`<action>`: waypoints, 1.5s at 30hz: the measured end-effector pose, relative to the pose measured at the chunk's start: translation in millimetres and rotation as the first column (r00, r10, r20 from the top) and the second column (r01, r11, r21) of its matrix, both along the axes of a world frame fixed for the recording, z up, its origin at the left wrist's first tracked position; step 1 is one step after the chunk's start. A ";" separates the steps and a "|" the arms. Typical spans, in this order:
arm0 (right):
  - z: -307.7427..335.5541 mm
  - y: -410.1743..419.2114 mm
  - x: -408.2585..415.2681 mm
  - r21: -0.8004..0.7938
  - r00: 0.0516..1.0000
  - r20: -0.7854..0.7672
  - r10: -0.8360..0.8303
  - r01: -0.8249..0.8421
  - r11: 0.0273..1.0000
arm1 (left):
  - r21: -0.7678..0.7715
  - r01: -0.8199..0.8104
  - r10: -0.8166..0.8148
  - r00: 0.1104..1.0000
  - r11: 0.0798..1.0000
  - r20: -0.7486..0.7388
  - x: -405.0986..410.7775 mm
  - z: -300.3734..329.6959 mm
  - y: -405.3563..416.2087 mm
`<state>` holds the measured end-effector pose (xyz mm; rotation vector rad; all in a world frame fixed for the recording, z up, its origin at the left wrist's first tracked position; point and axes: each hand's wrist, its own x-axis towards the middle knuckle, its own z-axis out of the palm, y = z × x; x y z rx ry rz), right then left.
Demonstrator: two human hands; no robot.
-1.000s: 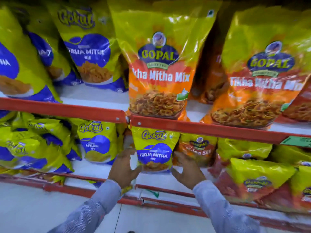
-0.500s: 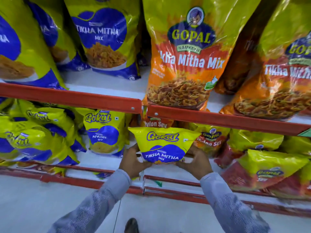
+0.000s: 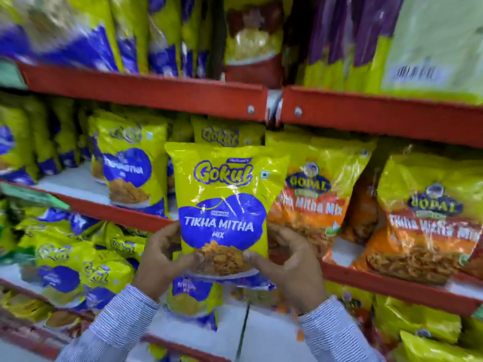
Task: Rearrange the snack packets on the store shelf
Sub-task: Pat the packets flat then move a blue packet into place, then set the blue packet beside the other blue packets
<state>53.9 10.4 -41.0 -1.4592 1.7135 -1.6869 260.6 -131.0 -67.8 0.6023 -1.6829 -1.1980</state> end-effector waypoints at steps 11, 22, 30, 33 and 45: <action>25.6 -122.0 16.1 0.000 0.995 -0.038 -0.092 0.092 0.996 | -0.031 -0.010 0.011 1.000 0.999 0.017 -17.1 52.1 -104.3; 9.6 -124.5 22.5 0.077 0.949 -0.171 -0.267 0.283 0.956 | -0.089 -0.090 0.103 0.983 0.992 0.154 -26.4 30.8 -130.1; 102.9 -149.3 26.5 -0.458 0.276 -0.743 -0.610 0.455 0.764 | -0.812 -0.337 0.549 0.836 0.477 -0.025 -46.3 121.8 -137.5; 125.0 -164.1 14.2 -0.345 0.161 -0.830 -0.534 0.603 0.719 | -0.888 -0.203 0.669 0.729 0.414 0.145 -55.3 145.0 -151.6; 117.2 -163.5 5.8 -0.476 0.106 -0.799 -0.592 0.489 0.730 | -0.902 -0.300 0.628 0.777 0.309 -0.044 -60.1 141.4 -166.3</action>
